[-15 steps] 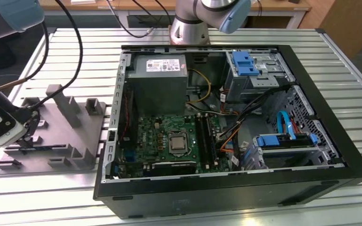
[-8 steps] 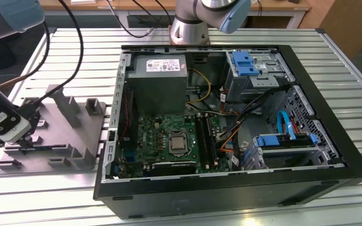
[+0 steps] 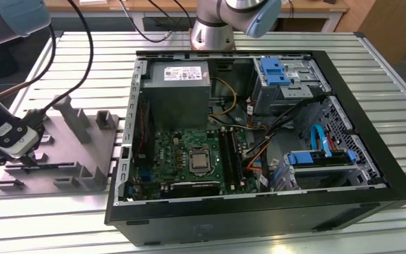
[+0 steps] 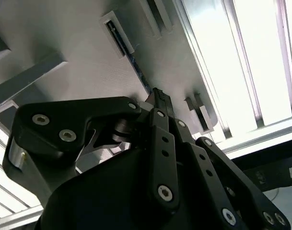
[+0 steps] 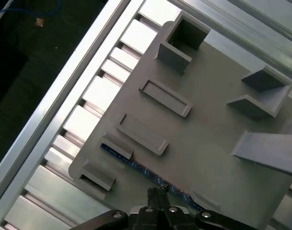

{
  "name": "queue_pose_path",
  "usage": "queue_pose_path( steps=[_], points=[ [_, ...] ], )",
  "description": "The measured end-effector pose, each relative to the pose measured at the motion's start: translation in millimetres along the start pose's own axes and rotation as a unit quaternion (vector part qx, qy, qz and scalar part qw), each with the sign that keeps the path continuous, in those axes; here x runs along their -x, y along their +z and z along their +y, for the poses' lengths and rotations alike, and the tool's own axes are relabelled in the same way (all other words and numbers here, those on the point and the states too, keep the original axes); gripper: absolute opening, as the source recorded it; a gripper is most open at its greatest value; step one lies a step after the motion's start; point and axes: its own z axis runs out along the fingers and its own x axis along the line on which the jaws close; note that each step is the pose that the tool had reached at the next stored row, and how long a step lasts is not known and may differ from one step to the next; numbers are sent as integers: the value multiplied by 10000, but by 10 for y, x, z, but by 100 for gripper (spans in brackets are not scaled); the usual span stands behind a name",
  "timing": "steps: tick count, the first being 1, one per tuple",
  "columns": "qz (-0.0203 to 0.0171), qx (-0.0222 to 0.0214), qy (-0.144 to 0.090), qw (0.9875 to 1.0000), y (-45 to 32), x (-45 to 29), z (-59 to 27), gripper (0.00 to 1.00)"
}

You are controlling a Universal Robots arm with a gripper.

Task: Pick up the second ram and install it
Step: 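Pick up the second ram and move it above second insertion slot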

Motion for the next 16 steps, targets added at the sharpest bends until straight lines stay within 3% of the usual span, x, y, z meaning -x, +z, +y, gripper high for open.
queue_pose_path(
  steps=[8, 16],
  points=[
    [11, 8, -310, 9995, 0, 1, 0, 10],
    [21, 15, -594, 9982, 0, 0, 0, 10]
  ],
)
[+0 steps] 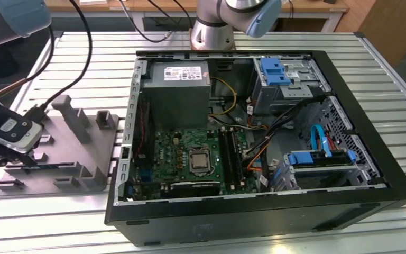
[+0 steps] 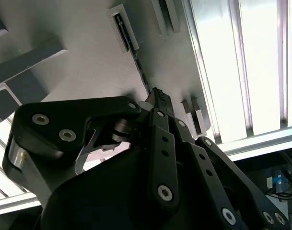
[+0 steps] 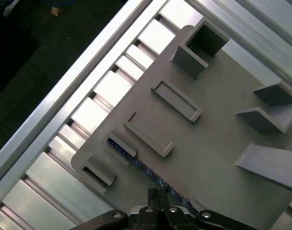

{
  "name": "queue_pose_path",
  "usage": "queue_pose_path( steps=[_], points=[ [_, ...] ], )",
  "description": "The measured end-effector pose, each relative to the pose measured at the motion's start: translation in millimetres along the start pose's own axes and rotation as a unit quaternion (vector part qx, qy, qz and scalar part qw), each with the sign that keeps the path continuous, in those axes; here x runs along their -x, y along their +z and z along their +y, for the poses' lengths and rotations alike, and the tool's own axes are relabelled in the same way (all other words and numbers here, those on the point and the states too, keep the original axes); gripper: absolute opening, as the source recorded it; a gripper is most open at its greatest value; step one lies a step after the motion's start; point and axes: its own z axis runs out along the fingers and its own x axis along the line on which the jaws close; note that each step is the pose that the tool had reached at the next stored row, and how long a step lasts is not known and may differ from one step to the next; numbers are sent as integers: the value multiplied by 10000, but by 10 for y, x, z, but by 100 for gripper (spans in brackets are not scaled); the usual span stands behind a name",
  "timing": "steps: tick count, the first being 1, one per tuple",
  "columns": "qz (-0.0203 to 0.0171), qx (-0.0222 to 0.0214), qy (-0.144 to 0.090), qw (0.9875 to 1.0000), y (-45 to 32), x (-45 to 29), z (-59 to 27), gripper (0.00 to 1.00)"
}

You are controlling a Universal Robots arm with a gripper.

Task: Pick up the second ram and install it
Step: 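Pick up the second ram and move it above second insertion slot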

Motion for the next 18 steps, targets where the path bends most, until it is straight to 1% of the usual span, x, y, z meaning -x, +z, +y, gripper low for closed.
queue_pose_path(
  steps=[5, 9, 13, 18],
  points=[
    [7, 5, -215, 9998, 1, 0, 0, 10],
    [15, 11, -435, 9991, 0, 0, 0, 10],
    [22, 16, -647, 9979, 1, 0, 0, 10],
    [31, 22, -901, 9959, 1, 0, 0, 10]
  ],
)
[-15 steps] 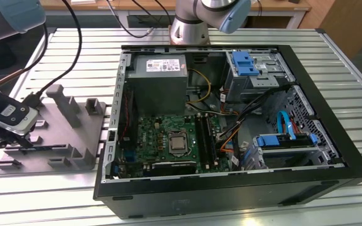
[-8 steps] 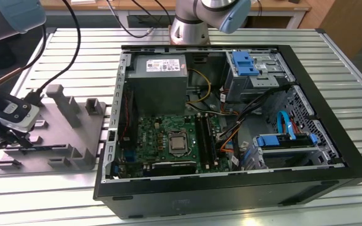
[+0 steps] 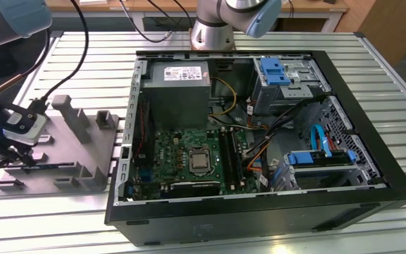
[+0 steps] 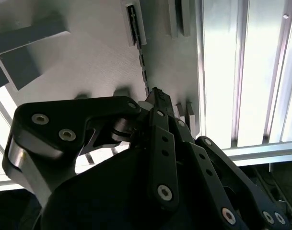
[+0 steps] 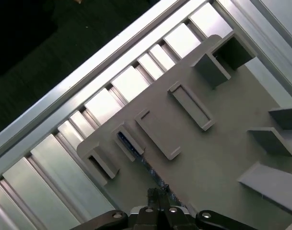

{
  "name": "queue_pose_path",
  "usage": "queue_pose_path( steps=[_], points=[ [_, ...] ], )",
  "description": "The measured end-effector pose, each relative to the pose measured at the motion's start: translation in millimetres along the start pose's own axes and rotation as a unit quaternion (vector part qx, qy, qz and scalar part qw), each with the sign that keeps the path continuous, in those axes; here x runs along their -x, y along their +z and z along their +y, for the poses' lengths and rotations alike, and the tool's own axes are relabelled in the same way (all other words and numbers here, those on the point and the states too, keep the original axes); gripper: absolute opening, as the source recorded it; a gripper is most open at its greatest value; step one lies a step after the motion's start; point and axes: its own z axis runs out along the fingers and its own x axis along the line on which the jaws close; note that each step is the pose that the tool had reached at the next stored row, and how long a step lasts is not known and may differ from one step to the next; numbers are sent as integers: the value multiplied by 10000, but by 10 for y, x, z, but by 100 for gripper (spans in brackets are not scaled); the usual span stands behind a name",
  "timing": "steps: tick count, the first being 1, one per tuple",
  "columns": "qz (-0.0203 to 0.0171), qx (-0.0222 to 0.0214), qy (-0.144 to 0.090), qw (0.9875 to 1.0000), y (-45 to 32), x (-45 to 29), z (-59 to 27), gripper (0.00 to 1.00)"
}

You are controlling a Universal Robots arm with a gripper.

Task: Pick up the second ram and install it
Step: 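Pick up the second ram and move it above second insertion slot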

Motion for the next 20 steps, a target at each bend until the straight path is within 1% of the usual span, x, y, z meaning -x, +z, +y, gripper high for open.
queue_pose_path(
  steps=[5, 10, 15, 20],
  points=[
    [9, 6, -248, 9997, 0, 0, 0, 10],
    [17, 13, -501, 9987, 1, 0, 0, 10],
    [26, 19, -748, 9972, 1, 0, 0, 10],
    [35, 25, -994, 9950, 1, 0, 0, 10]
  ],
)
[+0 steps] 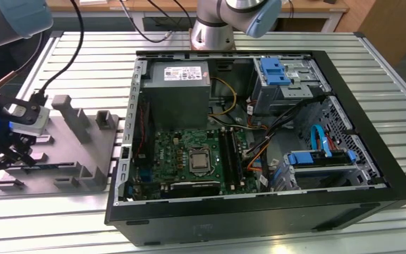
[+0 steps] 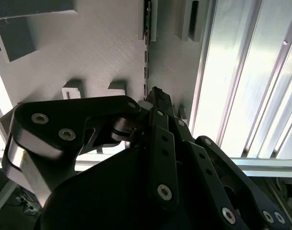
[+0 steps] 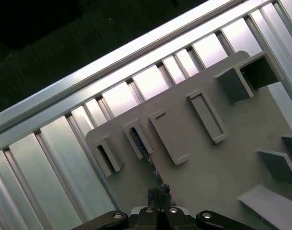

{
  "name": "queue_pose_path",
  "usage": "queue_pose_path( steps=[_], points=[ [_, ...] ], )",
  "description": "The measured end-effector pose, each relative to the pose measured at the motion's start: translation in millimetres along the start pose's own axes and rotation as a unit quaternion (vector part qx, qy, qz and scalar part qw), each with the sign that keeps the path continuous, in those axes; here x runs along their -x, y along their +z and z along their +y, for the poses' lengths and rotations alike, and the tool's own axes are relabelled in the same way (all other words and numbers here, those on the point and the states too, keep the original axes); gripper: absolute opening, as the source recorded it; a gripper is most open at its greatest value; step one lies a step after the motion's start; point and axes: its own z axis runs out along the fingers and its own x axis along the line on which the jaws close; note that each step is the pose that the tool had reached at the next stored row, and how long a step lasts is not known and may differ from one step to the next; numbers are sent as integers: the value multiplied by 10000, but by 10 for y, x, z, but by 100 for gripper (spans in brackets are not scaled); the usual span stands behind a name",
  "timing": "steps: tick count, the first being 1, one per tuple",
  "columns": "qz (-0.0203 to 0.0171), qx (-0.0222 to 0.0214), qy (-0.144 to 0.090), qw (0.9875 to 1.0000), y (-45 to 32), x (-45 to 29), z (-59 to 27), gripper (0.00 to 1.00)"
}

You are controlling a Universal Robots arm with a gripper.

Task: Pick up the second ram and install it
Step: 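Pick up the second ram and move it above second insertion slot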

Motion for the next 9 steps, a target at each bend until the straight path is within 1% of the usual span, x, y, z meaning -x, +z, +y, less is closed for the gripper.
queue_pose_path(
  steps=[5, 9],
  points=[
    [9, 6, -251, 9997, 1, 0, 0, 10],
    [16, 12, -463, 9989, 0, 0, 0, 10]
  ],
)
